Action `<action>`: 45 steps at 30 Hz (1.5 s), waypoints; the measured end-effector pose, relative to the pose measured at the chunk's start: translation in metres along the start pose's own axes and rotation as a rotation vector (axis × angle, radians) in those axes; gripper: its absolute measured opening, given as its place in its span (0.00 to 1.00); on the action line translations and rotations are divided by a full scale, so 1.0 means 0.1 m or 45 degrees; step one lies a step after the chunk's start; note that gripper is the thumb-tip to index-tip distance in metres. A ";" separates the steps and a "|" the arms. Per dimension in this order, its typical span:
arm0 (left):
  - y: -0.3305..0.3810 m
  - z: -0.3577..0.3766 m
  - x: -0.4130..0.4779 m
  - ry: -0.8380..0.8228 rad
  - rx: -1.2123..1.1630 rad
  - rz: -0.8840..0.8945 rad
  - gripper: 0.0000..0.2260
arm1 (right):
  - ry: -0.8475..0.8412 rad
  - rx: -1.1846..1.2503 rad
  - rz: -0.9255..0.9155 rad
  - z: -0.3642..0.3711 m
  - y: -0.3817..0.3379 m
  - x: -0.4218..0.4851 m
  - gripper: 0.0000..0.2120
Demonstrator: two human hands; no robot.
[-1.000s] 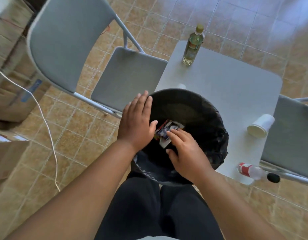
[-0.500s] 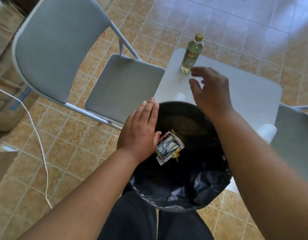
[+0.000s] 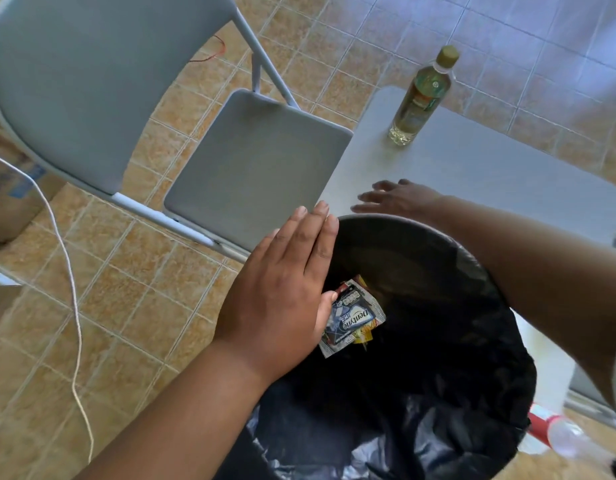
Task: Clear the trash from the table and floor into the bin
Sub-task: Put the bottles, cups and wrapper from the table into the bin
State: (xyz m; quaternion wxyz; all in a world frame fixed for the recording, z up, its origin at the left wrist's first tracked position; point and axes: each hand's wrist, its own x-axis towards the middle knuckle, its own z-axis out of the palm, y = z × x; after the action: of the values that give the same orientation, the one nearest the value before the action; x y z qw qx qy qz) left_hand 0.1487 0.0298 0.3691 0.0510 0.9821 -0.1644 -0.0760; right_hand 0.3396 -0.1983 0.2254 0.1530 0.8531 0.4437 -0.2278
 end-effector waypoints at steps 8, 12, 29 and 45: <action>0.02 -0.09 -0.02 -0.046 0.010 -0.029 0.37 | 0.188 0.229 0.152 -0.08 0.01 -0.22 0.17; 0.04 -0.09 0.00 -0.053 0.004 -0.042 0.37 | 0.057 0.246 0.145 0.00 -0.01 -0.32 0.28; 0.04 -0.03 0.01 0.006 0.030 -0.044 0.36 | 0.387 0.500 0.128 0.33 -0.19 -0.27 0.19; 0.06 -0.12 0.00 -0.025 -0.002 -0.066 0.38 | 1.476 1.292 0.794 -1.04 -0.46 -1.57 0.36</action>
State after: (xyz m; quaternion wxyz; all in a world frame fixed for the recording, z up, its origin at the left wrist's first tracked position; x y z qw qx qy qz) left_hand 0.1484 0.0250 0.3814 0.0481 0.9852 -0.1393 -0.0870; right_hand 0.2492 -0.2326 0.3934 -0.4470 0.8845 0.0386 0.1283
